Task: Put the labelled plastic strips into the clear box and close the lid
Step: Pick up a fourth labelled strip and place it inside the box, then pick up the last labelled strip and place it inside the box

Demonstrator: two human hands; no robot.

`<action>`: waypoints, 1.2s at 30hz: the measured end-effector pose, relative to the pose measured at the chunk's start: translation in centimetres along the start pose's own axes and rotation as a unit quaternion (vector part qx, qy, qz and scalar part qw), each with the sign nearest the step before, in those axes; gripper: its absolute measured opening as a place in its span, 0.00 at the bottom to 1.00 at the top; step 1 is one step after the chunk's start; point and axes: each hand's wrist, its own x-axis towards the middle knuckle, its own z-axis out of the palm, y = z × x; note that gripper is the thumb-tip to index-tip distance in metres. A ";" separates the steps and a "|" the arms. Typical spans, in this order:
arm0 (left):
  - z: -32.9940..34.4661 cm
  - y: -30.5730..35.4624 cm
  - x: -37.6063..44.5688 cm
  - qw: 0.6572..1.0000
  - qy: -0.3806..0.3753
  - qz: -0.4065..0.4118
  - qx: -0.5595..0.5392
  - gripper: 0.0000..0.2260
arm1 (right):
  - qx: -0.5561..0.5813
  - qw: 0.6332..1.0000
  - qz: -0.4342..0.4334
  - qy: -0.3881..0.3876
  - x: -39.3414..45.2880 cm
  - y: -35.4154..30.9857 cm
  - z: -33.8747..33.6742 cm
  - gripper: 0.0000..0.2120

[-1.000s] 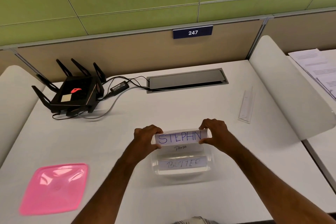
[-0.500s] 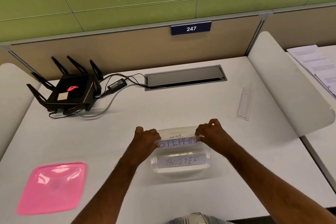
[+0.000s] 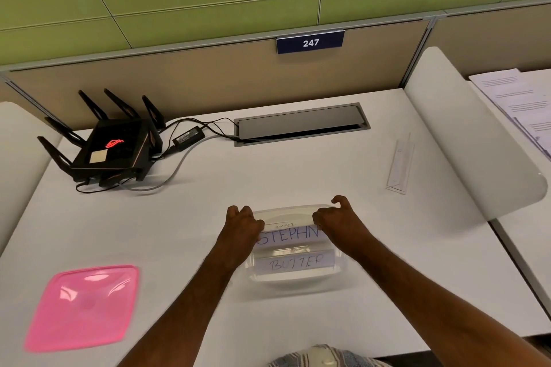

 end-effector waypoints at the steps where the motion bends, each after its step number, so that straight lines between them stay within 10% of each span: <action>1: 0.0 0.0 -0.1 1.000 0.002 -0.002 0.002 0.05 | -0.003 1.000 -0.001 0.001 0.2 -0.1 0.0 0.12; 14: -0.2 1.4 -1.0 0.999 0.004 -0.031 0.033 0.09 | 0.045 0.998 -0.022 0.038 -0.5 -0.9 0.4 0.09; 23: -1.4 3.5 -1.7 0.974 0.166 -0.092 -0.124 0.04 | 0.223 0.962 0.052 0.147 -0.5 -3.0 0.0 0.07; 36: -2.1 13.0 5.4 0.937 0.111 -0.047 -0.327 0.20 | 0.237 0.946 0.178 0.129 -2.7 6.6 -0.1 0.15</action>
